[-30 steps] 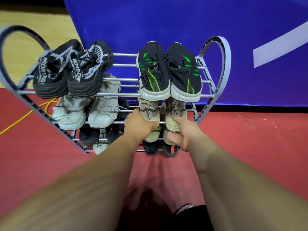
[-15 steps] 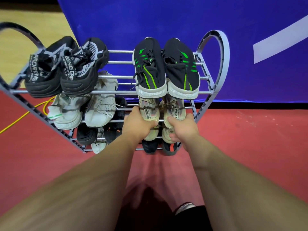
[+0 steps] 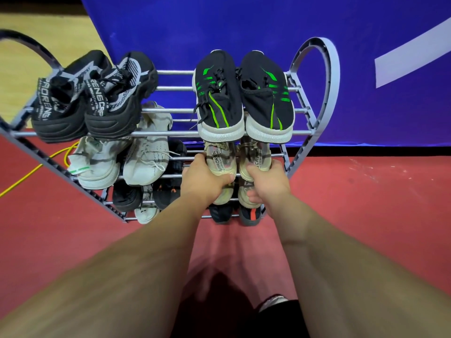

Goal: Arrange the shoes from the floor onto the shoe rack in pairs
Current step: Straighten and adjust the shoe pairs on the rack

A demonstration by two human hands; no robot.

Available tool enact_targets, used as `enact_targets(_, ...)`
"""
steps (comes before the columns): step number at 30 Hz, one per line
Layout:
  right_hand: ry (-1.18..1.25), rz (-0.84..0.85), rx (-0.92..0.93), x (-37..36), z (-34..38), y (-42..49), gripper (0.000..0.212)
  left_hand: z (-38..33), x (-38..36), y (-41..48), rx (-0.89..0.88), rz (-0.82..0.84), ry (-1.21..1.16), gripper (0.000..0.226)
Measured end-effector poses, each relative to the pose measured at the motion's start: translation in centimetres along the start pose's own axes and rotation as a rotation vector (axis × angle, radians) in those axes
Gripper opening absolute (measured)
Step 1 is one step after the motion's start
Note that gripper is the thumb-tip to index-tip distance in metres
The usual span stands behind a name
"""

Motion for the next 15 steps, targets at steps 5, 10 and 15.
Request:
enact_targets(5, 0.014, 0.013, 0.007, 0.4, -0.2, 0.1, 0.043, 0.0, -0.6, 0.2, 0.004, -0.028, -0.026, 0.062)
enact_targets(10, 0.033, 0.013, 0.004, 0.8, -0.4, 0.1, 0.041, -0.1, -1.2, 0.2, 0.001, -0.056, -0.027, 0.064)
enact_targets(15, -0.049, 0.030, -0.005, 1.2, -0.4, 0.2, 0.042, -0.3, -1.3, 0.0, 0.008, -0.044, 0.022, 0.071)
Point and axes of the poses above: each hand's wrist, its own y-axis towards the middle knuckle, its own x-axis out of the back of the hand, z = x × y, the point moved 1 cm from there along y, towards the middle knuckle, and after that the axes turned 11 degrees about -y, right-handed, at the moved point
